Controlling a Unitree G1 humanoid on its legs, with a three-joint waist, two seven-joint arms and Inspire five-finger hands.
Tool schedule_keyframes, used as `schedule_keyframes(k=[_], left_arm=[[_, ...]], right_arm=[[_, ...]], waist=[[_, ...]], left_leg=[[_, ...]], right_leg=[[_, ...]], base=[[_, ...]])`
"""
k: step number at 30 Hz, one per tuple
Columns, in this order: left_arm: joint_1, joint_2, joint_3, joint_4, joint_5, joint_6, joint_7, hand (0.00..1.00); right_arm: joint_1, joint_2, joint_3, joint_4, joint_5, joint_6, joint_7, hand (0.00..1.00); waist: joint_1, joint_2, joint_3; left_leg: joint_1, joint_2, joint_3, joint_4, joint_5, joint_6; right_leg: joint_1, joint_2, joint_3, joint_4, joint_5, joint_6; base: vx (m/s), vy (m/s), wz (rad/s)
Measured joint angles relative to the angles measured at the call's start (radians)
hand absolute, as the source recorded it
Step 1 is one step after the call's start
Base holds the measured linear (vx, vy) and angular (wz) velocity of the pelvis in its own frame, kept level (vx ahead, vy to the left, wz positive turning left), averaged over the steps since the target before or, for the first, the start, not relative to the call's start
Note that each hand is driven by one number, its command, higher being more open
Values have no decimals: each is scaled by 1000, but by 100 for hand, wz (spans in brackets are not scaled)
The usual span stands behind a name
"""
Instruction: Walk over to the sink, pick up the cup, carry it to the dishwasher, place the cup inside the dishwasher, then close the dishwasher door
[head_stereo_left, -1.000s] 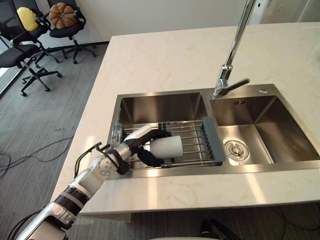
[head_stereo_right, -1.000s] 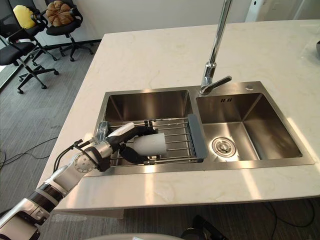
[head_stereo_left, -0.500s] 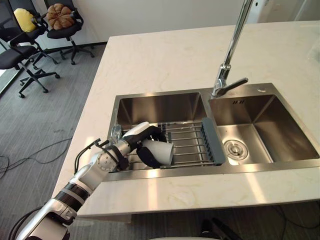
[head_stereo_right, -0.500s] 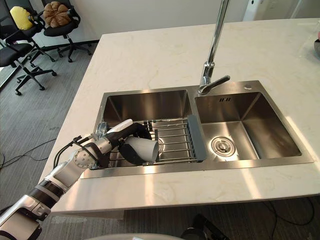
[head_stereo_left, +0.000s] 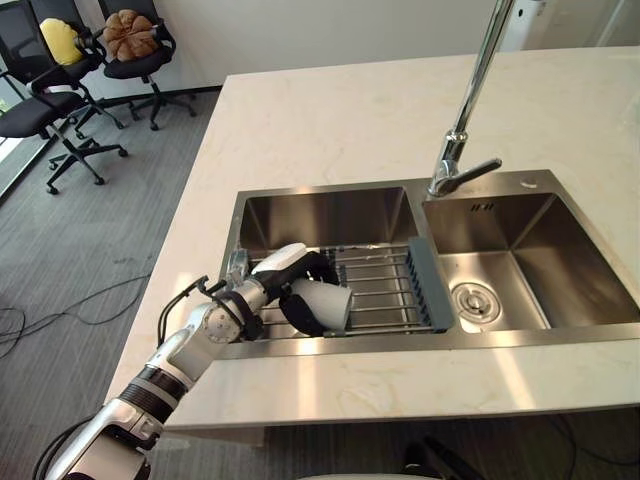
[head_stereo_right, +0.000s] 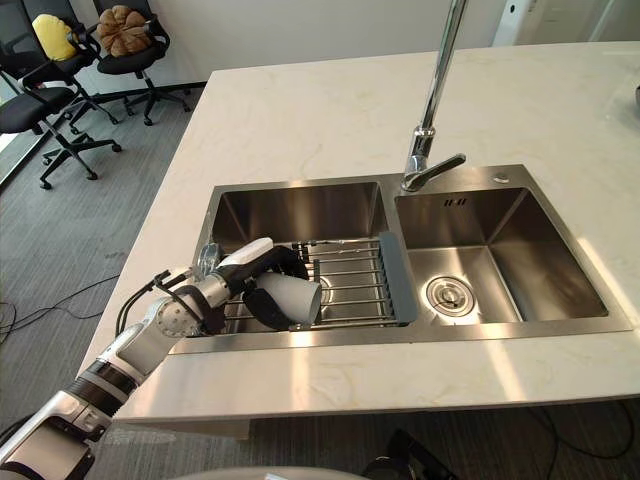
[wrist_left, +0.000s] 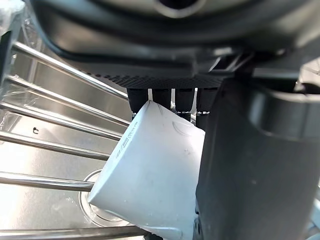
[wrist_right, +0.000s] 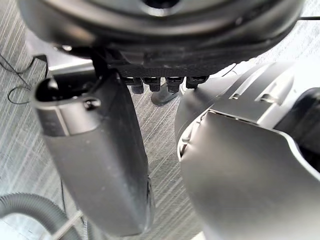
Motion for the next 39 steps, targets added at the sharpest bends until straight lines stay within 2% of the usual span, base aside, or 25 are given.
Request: schedule_keyframes(k=[5, 10, 11, 23, 28, 34, 37, 39], left_arm=[[-1, -14, -6, 10, 56, -6, -7, 100], [-23, -17, -22, 32, 96, 42, -59, 100], [-23, -18, -22, 30, 97, 46, -77, 0], [-82, -28, -49, 59, 122, 57, -95, 0], [-80, -21, -68, 58, 108, 55, -61, 0], [-33, 11, -80, 64, 27, 4, 77, 0], [22, 20, -59, 36, -17, -18, 152, 0], [86, 29, -22, -41, -62, -25, 188, 0]], right_arm=[[-2, -12, 52, -12, 5, 6, -16, 100], [-6, -15, 85, -14, 29, 7, -30, 100], [-7, -19, 105, -15, 30, 6, -32, 100], [-19, -31, 149, -14, 30, 5, -34, 100], [-20, -32, 156, -14, 30, 4, -32, 100], [-20, -34, 156, -14, 30, 4, -26, 100], [-20, -34, 145, -13, 30, 4, -20, 100], [-18, -33, 123, -11, 29, 4, -9, 100]], waist=[[-1, 4, -3], [-9, 4, -4], [-12, 3, -4], [-26, 3, -10], [-29, 3, -10], [-31, 4, -10], [-30, 5, -9], [-29, 6, -9]], left_leg=[[-2, 0, -3, 1, 0, 0], [-4, 0, -4, 2, 0, 0], [-4, 0, -4, 2, 0, 0], [-9, 0, 6, 5, 0, -1], [-9, 0, 6, 5, -1, -1], [-9, 0, 5, 7, -1, -1], [-12, 0, -2, 7, -1, -1], [-22, 0, -17, 7, 0, 0]], right_leg=[[0, 0, -2, 0, 0, 0], [-1, 0, -2, 0, 0, 0], [-1, 0, -2, 0, 0, 0], [-12, 1, 12, 0, 0, 1], [-13, 1, 13, 0, 0, 1], [-11, 1, 11, 0, 0, 1], [-9, 0, 3, 0, 0, 1], [-9, -2, -15, 2, 0, 1]], base=[[-41, -25, 2], [-31, -19, 0], [-33, -20, 0], [-26, -14, -3], [0, 0, 0], [0, 0, 0], [0, 0, 5], [3, -6, 22]])
